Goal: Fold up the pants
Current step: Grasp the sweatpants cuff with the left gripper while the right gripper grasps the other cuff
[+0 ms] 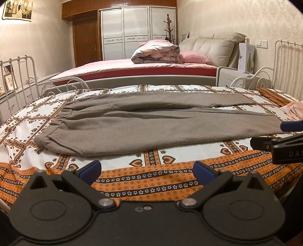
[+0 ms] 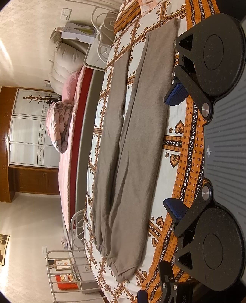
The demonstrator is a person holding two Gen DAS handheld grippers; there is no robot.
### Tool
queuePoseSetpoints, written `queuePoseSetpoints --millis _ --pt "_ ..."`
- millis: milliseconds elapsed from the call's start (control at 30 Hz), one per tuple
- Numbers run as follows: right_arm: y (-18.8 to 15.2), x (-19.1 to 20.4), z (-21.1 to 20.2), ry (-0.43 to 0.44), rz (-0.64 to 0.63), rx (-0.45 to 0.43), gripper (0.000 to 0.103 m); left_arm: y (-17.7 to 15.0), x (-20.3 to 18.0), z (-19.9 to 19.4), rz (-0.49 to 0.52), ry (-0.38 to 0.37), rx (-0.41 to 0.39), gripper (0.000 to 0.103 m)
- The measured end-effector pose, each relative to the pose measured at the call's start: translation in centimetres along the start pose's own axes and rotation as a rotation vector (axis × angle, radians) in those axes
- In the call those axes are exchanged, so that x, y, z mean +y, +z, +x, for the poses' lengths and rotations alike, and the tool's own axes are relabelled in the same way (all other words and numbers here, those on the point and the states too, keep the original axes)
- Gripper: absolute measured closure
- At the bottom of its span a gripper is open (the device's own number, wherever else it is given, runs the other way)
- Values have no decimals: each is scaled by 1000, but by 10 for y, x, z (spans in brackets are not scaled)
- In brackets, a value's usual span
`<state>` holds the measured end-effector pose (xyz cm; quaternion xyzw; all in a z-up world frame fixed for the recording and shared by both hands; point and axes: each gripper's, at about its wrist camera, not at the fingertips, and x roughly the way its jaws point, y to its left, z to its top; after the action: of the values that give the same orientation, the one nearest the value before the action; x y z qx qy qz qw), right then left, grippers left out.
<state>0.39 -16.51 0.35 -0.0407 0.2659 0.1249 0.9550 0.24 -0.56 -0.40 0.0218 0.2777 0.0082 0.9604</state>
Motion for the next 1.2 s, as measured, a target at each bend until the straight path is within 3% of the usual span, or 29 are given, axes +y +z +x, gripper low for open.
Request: queuePoseSetpoints --millis 133,300,367,400,433,500,567,600,633,667,700,833,967,1067,1200 --pt "5 -4 -3 23 33 -10 0 5 8 2 -29 20 30 6" --pt "36 -11 2 114 22 -63 0 41 63 17 -160 3 43 7" --pt "59 -12 21 150 18 -70 0 62 86 32 -127 40 19 22" --pt "71 -11 32 164 6 -78 0 75 100 43 -105 65 27 40" --pt "84 -9 45 175 -11 -85 0 88 117 56 -102 75 33 48" --pt "111 -2 76 207 -54 -93 0 112 152 81 -120 93 33 47" --pt "141 7 114 235 -110 -103 0 137 183 114 -86 147 39 31" --pt "153 13 133 249 -137 -105 7 149 200 135 -61 178 33 25" --pt "168 19 157 261 -172 -105 18 159 214 156 -40 185 51 26" --pt "179 24 181 276 -200 -84 37 166 229 180 -28 183 79 27" --pt "190 28 208 288 -214 -52 42 174 246 207 -27 172 116 31" --pt "219 43 310 344 -253 1 43 189 295 292 -59 100 219 47" --pt "231 50 398 339 -290 67 44 189 313 354 -19 97 286 47" --pt "232 48 447 343 -291 115 45 185 319 373 3 75 311 46" --pt "227 43 482 359 -321 164 48 191 325 389 19 44 311 46"
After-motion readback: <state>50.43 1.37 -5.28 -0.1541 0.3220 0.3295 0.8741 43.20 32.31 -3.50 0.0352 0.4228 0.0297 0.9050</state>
